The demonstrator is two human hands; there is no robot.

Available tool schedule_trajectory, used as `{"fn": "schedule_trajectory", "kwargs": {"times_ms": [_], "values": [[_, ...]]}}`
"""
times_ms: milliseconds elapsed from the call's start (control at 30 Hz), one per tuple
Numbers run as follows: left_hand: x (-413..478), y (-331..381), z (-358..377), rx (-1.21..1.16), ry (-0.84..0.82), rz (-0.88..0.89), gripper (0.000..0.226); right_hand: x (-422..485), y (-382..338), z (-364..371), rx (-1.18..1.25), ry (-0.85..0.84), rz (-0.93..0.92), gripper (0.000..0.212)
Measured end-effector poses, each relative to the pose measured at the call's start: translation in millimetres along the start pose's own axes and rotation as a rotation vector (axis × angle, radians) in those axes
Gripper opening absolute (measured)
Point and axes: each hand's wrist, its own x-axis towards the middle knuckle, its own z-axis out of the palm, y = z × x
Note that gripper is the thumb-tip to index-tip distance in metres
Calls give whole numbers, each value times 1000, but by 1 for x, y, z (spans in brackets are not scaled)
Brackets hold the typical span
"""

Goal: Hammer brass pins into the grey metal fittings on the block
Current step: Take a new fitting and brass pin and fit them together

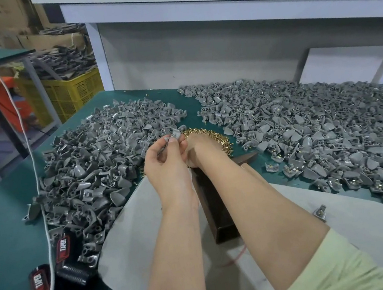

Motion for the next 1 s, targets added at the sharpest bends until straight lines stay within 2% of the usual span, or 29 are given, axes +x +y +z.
{"fn": "schedule_trajectory", "kwargs": {"times_ms": [133, 233, 333, 367, 433, 533, 633, 700, 800, 1000], "values": [[1, -1, -1, 35, -2, 10, 12, 2, 2, 1, 70, 53, -17, 15], [2, -3, -2, 179, -29, 68, 14, 0, 11, -11, 193, 171, -42, 14], [2, -5, -4, 442, -158, 182, 15, -14, 33, -37, 502, 225, -80, 18], [2, -6, -4, 547, -228, 208, 13, -23, 43, -45, 629, 214, -92, 13], [-2, -10, -3, 794, -376, 234, 11, -47, 63, -58, 824, 170, -113, 17], [-11, -18, 0, 1227, -476, 315, 13, -80, 85, -59, 960, 77, -115, 9], [-15, -20, 0, 1482, -474, 398, 10, -95, 92, -46, 876, 127, -98, 8], [-15, -20, 0, 1545, -464, 404, 9, -98, 93, -38, 635, 213, -150, 10], [-14, -19, 0, 1555, -471, 392, 10, -100, 93, -26, 342, 270, -200, 8], [-14, -18, 0, 1556, -503, 396, 11, -100, 88, -21, 207, 367, -250, 9]]}}
